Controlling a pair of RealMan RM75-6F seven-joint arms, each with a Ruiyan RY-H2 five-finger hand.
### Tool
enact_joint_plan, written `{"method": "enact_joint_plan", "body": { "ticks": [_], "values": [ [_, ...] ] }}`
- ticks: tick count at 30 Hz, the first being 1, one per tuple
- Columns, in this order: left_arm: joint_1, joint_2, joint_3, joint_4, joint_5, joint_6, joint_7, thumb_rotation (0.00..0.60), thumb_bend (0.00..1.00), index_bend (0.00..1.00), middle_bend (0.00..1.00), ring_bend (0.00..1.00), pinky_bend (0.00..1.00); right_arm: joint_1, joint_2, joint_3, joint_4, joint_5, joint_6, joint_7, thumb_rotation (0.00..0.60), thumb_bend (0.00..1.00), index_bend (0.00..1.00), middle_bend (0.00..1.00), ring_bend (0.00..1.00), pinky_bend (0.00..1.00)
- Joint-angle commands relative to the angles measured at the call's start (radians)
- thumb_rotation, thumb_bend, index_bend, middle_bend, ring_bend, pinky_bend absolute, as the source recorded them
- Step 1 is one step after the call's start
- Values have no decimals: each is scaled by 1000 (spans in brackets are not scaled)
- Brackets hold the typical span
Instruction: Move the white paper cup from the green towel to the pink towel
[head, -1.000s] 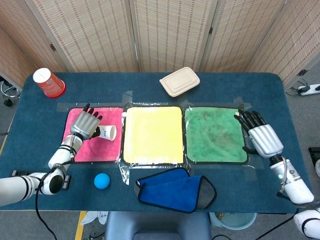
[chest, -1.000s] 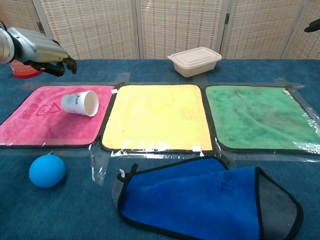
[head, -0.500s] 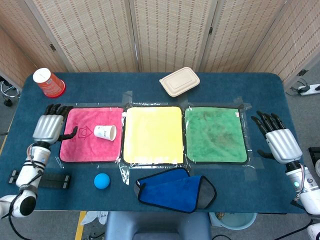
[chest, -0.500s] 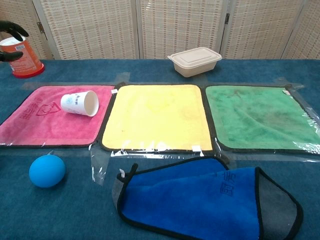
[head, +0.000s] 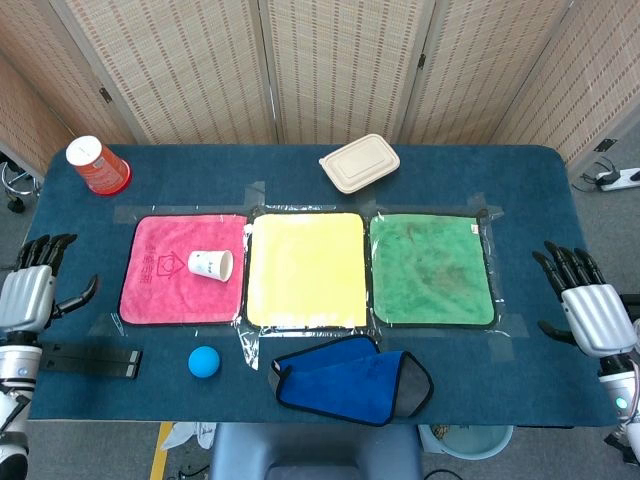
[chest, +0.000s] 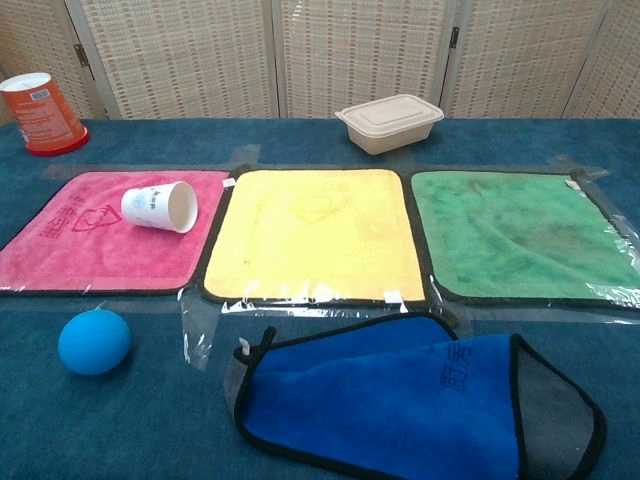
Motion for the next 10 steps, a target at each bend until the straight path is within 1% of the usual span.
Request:
{"method": "enact_joint_plan", "body": {
  "ticks": [1,3,5,7,8,9,10],
  "values": [
    [55,-8,3,4,42,43,-18,169,357,133,135,33,0,-19,-6,-6,-4,0,17,3,600,202,0,0,0,0],
    [84,-12,9,12,66,61,-19,255,357,135,135,46,0,-34,-14,-9,-1,1,29,13,600,202,0,0,0,0],
    [112,-18,17,21,95,80,-17,411,357,138,135,58,0,-47,-22,-12,2,1,41,19,600,202,0,0,0,0],
    [137,-25,25,28,117,99,-8,511,357,140,135,62,0,-56,-25,-16,3,-1,45,26,600,201,0,0,0,0],
    [153,-30,29,31,131,112,1,557,357,142,135,65,0,-60,-26,-20,2,-5,43,31,600,202,0,0,0,0],
    [165,-34,32,33,141,123,9,583,357,143,135,67,0,-62,-26,-23,1,-7,40,33,600,202,0,0,0,0],
    [176,-37,35,35,150,133,18,596,357,146,135,68,0,-64,-26,-25,-1,-7,38,33,600,202,0,0,0,0]
  ]
}}
